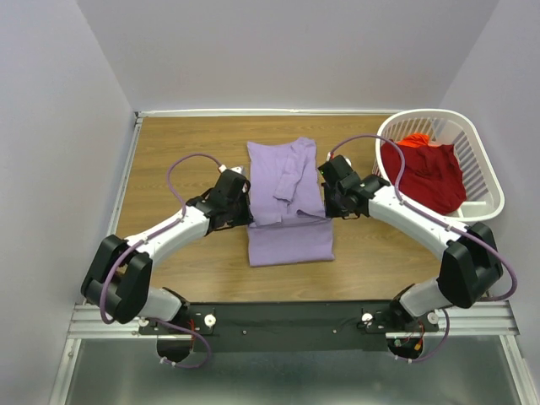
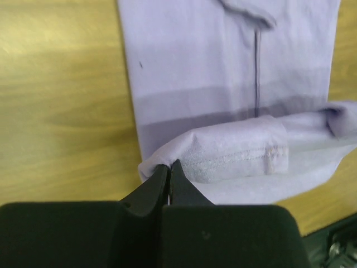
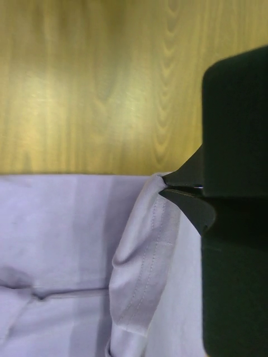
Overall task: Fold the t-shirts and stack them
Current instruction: Fold the tshirt
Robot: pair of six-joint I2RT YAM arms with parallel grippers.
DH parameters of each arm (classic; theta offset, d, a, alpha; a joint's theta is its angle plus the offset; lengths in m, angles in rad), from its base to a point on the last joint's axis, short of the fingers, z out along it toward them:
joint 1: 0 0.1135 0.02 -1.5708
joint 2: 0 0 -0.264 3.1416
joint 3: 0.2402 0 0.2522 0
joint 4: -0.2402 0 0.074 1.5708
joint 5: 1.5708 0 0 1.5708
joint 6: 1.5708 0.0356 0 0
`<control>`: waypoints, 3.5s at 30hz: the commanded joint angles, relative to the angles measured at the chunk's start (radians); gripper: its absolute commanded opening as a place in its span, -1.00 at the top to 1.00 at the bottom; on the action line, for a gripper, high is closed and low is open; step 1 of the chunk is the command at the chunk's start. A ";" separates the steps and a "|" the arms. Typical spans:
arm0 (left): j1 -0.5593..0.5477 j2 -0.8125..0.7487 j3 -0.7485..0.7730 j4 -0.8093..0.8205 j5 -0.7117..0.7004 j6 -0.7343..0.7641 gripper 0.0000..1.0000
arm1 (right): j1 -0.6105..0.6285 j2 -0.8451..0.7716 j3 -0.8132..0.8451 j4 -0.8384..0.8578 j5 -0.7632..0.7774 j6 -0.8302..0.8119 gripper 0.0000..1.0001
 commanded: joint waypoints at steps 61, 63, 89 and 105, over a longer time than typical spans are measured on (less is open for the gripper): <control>-0.212 0.054 -0.109 0.212 -0.101 -0.044 0.45 | 0.086 0.260 -0.021 0.551 -0.321 -0.037 0.62; -0.220 0.092 -0.106 0.212 -0.101 -0.047 0.45 | 0.092 0.302 -0.016 0.588 -0.334 -0.026 0.67; -0.246 -0.106 -0.302 0.090 -0.012 -0.077 0.45 | 0.083 0.488 0.309 0.630 -0.121 -0.296 0.70; -0.234 -0.495 -0.329 0.021 -0.179 -0.268 0.44 | 0.193 0.456 0.099 0.645 -0.574 -0.339 0.54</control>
